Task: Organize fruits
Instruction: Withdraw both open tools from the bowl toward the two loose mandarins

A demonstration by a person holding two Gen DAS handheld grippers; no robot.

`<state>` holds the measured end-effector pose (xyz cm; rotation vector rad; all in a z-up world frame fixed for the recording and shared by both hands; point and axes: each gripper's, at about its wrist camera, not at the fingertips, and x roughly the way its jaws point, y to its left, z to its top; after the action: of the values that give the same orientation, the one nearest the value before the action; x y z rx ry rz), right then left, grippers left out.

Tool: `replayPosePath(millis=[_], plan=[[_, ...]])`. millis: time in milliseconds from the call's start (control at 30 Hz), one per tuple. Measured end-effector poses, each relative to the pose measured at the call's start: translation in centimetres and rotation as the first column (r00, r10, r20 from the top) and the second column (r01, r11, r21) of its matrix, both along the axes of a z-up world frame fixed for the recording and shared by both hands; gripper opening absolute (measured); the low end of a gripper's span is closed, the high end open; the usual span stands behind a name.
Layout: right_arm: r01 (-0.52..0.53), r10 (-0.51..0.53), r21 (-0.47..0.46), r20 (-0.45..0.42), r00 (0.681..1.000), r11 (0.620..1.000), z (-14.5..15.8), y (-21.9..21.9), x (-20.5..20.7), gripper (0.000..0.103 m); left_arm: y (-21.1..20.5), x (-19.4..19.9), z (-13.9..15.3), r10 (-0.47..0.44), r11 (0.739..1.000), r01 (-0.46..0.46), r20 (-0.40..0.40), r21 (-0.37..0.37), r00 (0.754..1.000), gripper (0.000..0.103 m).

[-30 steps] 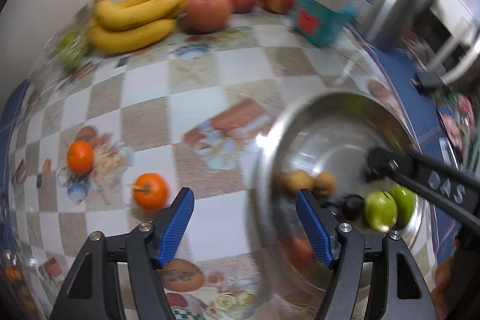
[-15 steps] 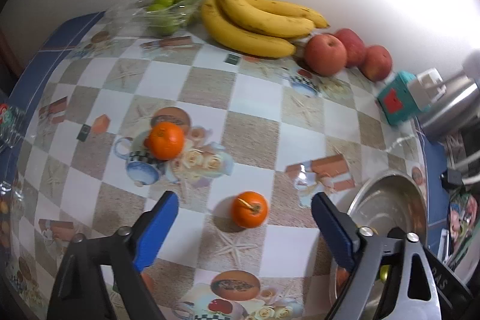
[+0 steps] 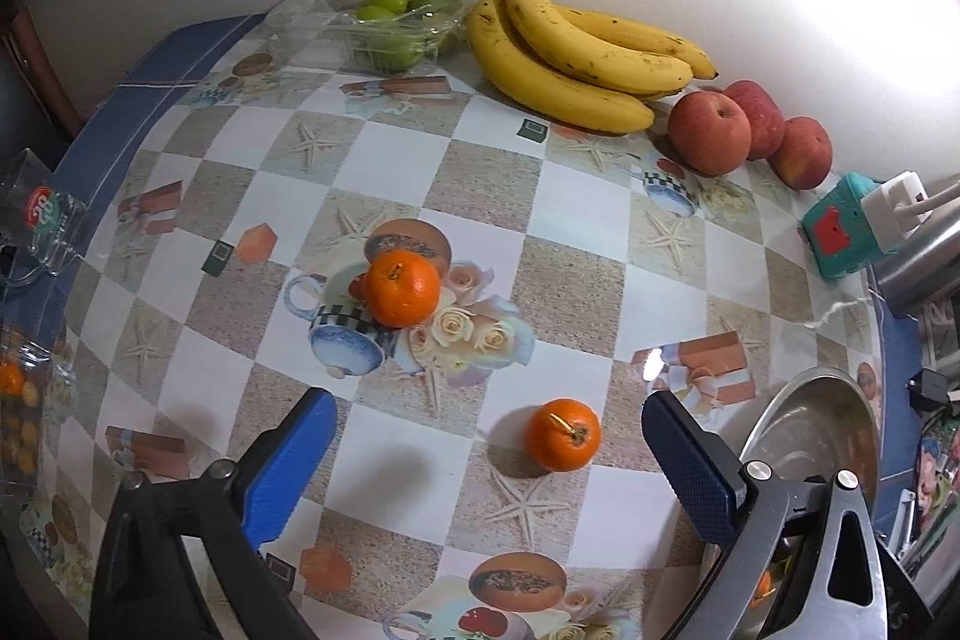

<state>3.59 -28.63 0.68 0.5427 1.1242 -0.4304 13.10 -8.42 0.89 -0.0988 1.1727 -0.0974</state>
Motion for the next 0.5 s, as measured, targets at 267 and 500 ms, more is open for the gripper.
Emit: replayPosePath(millis=[267, 500], plan=[[-0.012, 0.012, -0.014, 0.03, 0.999, 1.0, 0.58, 0.41, 0.07, 0.092, 0.57, 0.09, 0.19, 0.015, 0.999, -0.016, 0.021, 0.031, 1.0, 0.103], [-0.027, 0.028, -0.032, 0.041, 0.999, 0.999, 0.92, 0.99, 0.25, 0.097, 0.94, 0.19, 0.14, 0.017, 0.999, -0.018, 0.017, 0.042, 1.0, 0.103]])
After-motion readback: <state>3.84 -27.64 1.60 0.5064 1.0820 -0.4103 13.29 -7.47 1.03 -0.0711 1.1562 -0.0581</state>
